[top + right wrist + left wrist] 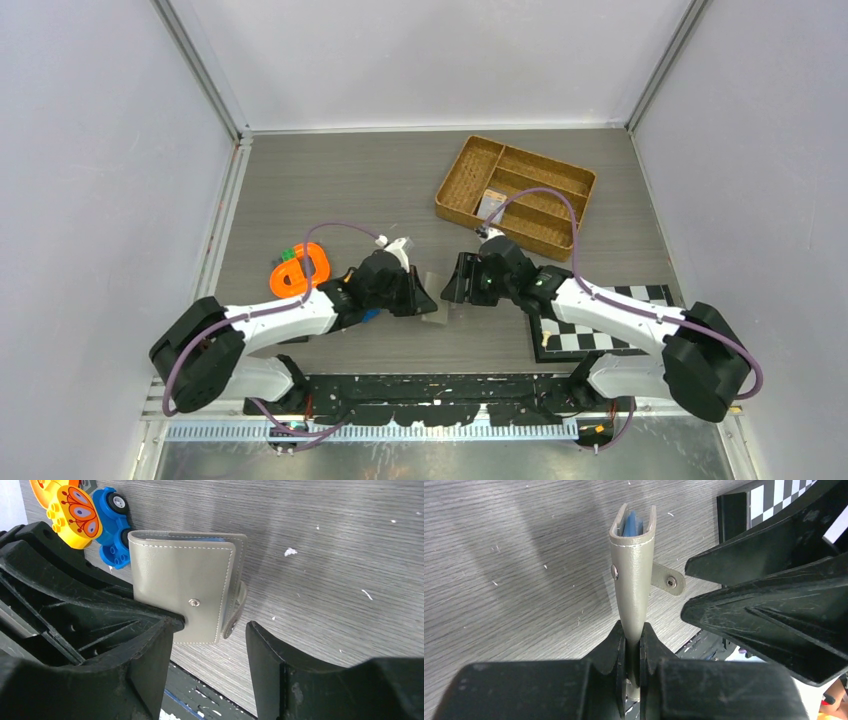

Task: Put the credit cards into the card holder
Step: Open the card holder at the center of the board.

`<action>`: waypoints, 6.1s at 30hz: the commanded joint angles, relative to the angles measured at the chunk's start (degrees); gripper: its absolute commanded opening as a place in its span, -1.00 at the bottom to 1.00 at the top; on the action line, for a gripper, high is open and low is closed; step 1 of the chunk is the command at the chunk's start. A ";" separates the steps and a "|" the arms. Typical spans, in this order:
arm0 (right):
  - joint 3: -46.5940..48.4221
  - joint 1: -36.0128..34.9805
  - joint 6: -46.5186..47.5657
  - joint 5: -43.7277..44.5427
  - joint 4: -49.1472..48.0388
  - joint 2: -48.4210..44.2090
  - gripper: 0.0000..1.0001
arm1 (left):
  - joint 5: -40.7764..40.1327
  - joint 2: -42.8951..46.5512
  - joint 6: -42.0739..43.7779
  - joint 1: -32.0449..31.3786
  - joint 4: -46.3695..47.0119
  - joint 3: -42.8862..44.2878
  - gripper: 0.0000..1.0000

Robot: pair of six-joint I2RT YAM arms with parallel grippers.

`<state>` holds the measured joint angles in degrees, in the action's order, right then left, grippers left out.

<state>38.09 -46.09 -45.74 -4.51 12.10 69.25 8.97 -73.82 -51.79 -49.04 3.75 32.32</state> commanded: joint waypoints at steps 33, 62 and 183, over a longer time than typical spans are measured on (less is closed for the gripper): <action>1.59 -0.23 3.49 5.97 6.17 -9.73 -0.99 | -6.39 0.79 7.17 -0.40 -0.31 3.66 0.66; 1.78 -0.23 4.41 5.30 7.00 -11.39 -0.99 | -5.12 -12.19 11.31 -0.36 -4.01 11.27 0.70; 1.17 -0.23 2.05 11.81 10.53 -8.36 -0.99 | -1.06 -22.43 31.05 -0.45 -12.31 26.18 0.99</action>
<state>37.34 -46.09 -43.29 6.35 23.83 62.15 7.53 -95.20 -21.58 -48.56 -8.58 56.42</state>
